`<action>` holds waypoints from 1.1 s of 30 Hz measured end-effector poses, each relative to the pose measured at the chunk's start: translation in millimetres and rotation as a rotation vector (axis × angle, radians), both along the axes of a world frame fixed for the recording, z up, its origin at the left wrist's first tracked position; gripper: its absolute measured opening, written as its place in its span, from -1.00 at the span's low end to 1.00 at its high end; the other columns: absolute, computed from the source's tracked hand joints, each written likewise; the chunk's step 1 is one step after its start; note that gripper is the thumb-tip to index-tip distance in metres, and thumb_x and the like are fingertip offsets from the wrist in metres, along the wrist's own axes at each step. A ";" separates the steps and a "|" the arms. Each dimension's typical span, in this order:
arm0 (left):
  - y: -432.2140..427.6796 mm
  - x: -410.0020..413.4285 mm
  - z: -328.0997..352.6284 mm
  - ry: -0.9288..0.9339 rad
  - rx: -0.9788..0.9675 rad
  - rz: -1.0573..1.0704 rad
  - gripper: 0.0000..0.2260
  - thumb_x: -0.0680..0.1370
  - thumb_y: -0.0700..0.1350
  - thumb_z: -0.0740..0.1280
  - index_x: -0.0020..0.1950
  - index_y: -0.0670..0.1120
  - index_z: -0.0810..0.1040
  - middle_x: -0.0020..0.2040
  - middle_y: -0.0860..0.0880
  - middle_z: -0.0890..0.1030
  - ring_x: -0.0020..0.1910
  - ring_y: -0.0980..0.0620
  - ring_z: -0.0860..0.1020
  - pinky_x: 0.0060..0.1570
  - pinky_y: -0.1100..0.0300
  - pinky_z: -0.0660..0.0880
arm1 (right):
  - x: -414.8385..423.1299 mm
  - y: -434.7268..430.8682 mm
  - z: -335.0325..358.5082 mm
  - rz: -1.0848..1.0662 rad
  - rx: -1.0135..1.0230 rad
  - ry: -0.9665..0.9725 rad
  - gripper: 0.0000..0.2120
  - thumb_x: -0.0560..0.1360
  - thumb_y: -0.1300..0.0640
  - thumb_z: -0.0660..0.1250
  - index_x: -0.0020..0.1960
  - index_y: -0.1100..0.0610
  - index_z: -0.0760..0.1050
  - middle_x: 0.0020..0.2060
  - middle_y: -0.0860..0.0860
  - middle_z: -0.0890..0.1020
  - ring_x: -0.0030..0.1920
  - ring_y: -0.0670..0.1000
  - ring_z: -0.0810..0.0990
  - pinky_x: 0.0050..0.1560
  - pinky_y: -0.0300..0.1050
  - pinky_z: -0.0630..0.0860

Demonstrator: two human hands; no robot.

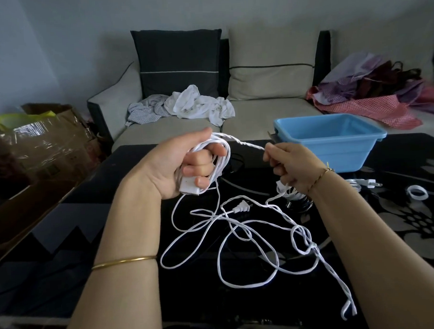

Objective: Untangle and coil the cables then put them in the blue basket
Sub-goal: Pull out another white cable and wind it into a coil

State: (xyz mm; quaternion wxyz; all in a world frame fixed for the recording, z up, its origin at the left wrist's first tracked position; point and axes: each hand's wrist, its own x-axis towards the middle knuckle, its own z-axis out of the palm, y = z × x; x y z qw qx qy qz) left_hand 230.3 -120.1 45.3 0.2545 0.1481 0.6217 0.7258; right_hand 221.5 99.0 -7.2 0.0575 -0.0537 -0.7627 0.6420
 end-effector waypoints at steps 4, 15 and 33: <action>9.1 -1.9 -0.2 -0.089 0.268 -0.027 -0.64 0.50 0.01 0.19 -0.25 -0.21 0.63 -0.62 0.10 0.14 -0.64 0.18 0.13 -0.59 0.35 0.26 | 4.6 -8.4 -6.1 0.184 0.116 -0.169 -0.62 0.59 -0.05 0.16 -0.28 0.16 0.47 -0.39 0.00 0.34 -0.55 -0.14 0.20 -0.64 -0.36 0.10; 22.9 -26.5 -10.2 -0.127 0.851 0.285 -0.58 0.69 -0.02 0.01 0.39 -0.29 0.31 -0.48 0.05 0.30 -0.51 0.12 0.31 -0.06 -0.06 0.59 | 37.3 -54.3 4.7 0.575 0.270 -0.108 -0.79 0.60 0.19 0.17 0.14 0.18 0.54 -0.43 0.06 0.46 -0.61 -0.15 0.39 -0.59 -0.33 0.34; 32.3 -6.1 -19.2 0.575 -0.589 0.195 -0.73 0.66 -0.06 0.12 -0.16 -0.16 0.40 -0.50 -0.01 0.38 -0.48 0.01 0.41 -0.48 0.27 0.42 | 34.4 -20.0 38.3 0.300 -0.328 0.037 -0.80 0.47 0.44 0.24 -0.01 0.19 0.47 -0.44 0.11 0.53 -0.54 -0.11 0.45 -0.39 -0.21 0.58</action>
